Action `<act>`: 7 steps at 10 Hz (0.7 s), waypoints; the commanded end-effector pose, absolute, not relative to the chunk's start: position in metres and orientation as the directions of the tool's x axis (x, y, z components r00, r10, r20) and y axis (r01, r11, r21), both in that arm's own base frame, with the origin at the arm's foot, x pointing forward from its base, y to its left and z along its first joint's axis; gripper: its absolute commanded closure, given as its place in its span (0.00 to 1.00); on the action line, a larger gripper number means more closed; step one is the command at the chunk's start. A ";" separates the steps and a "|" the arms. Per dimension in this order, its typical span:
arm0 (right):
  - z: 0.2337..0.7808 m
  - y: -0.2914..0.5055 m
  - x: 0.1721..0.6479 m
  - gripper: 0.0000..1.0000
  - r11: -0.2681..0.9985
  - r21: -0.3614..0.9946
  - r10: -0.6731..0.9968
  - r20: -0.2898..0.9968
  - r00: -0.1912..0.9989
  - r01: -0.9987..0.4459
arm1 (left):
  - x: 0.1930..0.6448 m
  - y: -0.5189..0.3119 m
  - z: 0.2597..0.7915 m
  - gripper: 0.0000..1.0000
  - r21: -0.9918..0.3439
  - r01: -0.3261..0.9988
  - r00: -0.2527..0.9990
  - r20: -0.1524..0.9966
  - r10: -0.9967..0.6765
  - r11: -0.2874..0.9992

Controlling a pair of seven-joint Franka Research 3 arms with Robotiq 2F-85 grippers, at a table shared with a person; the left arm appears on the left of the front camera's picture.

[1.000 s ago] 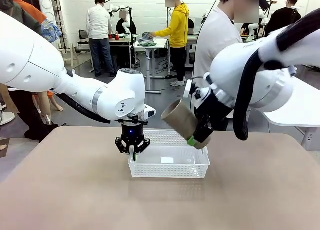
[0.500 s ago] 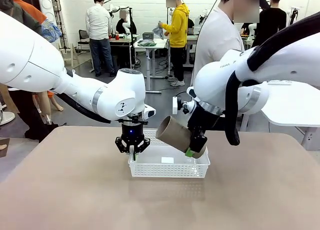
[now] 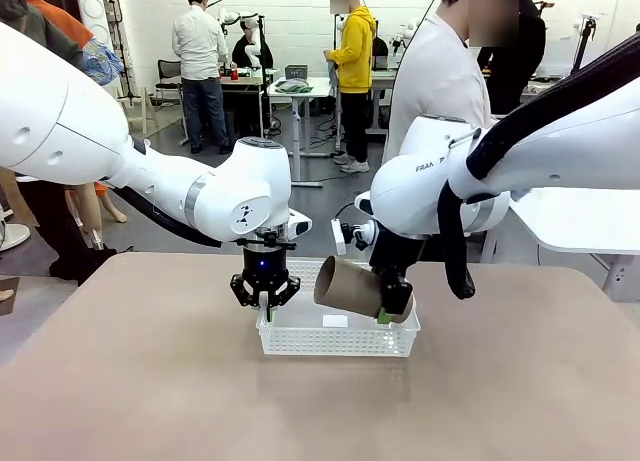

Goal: Clean and organize the cups into the basket.
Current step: Pick up the Organizing basket and move it to the center of the table, then pick up the Reusable plastic cup from the right side of the table and place it inside the Organizing basket.

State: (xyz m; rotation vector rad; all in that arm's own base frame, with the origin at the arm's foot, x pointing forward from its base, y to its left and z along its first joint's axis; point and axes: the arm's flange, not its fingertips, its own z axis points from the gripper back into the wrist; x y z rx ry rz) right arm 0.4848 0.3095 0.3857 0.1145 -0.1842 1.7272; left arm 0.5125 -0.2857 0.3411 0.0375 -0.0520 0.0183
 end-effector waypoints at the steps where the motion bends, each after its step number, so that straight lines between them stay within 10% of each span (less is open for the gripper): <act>1: 0.384 0.319 0.499 0.20 -0.131 -0.061 0.980 0.145 -0.138 -0.990 | 0.511 -0.285 0.338 1.00 0.042 -0.013 0.999 0.050 0.011 0.999; 6: 0.349 0.316 0.510 0.20 -0.111 -0.023 0.988 0.106 -0.113 -0.994 | 0.511 -0.285 0.338 1.00 0.042 -0.013 0.999 0.050 0.011 0.999; 7: 0.346 0.316 0.511 0.00 -0.095 -0.018 0.990 0.106 -0.096 -0.995 | 0.511 -0.285 0.338 1.00 0.042 -0.013 0.999 0.050 0.011 0.999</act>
